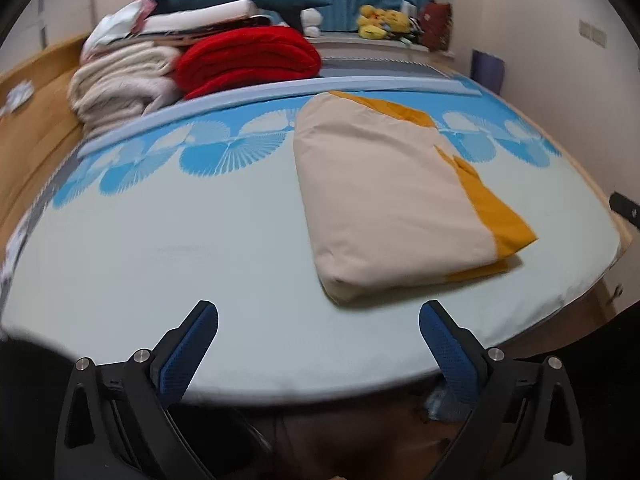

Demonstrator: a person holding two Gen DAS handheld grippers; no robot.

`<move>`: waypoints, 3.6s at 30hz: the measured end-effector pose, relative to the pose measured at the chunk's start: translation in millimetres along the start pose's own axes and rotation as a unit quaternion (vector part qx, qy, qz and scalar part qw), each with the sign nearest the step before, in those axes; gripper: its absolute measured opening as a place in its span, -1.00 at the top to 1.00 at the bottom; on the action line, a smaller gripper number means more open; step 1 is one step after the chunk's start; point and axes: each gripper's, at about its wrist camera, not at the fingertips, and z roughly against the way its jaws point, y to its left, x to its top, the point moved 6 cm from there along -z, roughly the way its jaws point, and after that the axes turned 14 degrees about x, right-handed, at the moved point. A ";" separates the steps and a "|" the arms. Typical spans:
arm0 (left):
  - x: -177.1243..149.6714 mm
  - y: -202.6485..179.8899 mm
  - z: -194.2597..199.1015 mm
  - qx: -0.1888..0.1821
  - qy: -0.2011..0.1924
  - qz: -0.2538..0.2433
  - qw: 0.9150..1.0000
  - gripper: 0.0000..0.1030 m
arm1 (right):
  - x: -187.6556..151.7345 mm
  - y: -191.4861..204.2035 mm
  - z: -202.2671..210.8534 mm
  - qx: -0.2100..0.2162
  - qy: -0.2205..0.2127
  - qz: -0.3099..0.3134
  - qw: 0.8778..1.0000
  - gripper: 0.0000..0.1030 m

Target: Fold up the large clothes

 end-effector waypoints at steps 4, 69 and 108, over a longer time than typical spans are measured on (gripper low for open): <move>-19.6 -14.6 19.1 -0.016 0.009 0.012 1.000 -0.96 | -20.9 35.9 39.6 -0.006 -0.016 0.077 0.997 -0.68; -9.9 -22.9 14.0 -0.022 -0.017 0.037 0.999 -0.97 | -65.4 100.9 -1.6 0.054 0.044 0.150 0.986 -0.69; -10.9 -23.9 11.0 -0.023 -0.014 0.034 0.999 -0.97 | -64.0 103.4 -4.5 0.056 0.043 0.151 0.986 -0.69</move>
